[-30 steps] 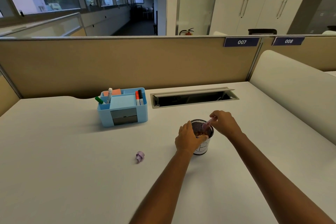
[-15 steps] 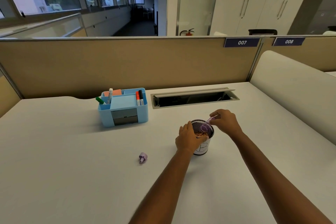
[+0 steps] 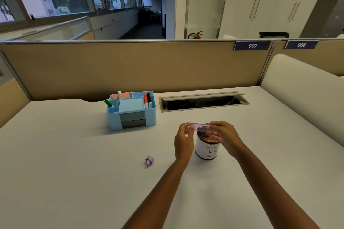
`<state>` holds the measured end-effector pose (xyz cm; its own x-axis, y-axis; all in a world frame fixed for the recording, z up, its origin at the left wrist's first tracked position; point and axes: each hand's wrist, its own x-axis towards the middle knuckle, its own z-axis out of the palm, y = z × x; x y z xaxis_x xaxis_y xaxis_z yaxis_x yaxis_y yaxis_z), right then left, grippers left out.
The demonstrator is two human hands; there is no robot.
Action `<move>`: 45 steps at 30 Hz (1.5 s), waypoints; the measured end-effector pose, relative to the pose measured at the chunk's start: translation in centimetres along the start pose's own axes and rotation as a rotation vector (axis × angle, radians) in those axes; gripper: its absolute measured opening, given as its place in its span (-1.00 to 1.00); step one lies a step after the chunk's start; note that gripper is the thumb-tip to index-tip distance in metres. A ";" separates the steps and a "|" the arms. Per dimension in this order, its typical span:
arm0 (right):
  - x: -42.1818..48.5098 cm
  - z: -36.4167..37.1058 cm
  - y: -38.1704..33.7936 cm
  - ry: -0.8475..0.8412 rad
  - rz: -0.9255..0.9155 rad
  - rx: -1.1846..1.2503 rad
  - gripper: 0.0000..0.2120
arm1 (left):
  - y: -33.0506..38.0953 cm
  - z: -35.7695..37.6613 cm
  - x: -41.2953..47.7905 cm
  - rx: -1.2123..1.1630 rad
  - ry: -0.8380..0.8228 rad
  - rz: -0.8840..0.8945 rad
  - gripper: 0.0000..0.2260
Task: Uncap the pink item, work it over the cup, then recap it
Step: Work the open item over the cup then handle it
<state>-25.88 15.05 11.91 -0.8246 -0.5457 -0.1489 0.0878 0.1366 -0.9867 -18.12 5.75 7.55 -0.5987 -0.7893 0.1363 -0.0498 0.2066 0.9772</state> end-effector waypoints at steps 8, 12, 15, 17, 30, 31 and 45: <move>-1.8 4.2 3.4 -0.148 -0.126 -0.223 -0.83 | -1.4 -3.4 -0.5 -0.492 0.054 -0.404 -0.73; -2.8 6.9 5.5 -0.142 -0.137 -0.256 -0.82 | -2.6 -4.5 -1.5 -0.482 0.020 -0.567 -0.72; -3.1 8.9 6.6 -0.187 -0.125 -0.292 -0.90 | -3.7 -6.2 -1.6 -0.349 0.107 -0.522 -0.72; -3.0 10.0 7.1 -0.185 -0.140 -0.380 -0.91 | -4.4 -7.6 -1.4 -0.243 0.191 -0.444 -0.73; -2.4 15.0 9.8 -0.575 -0.525 -1.264 -0.67 | -6.7 -12.9 -1.9 -0.021 0.231 -0.428 -0.62; -2.4 14.7 10.0 -0.548 -0.537 -1.275 -0.73 | -6.8 -13.1 -2.0 -0.006 0.210 -0.424 -0.63; -3.6 12.2 8.0 -0.243 0.009 0.058 -0.70 | -7.5 -12.5 -3.9 0.087 -0.046 -0.239 -0.69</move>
<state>-15.40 8.03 3.78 -0.6656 -0.7284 -0.1624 0.1322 0.0991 -0.9863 -5.45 0.08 1.75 -0.5975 -0.7947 -0.1066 -0.2614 0.0674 0.9629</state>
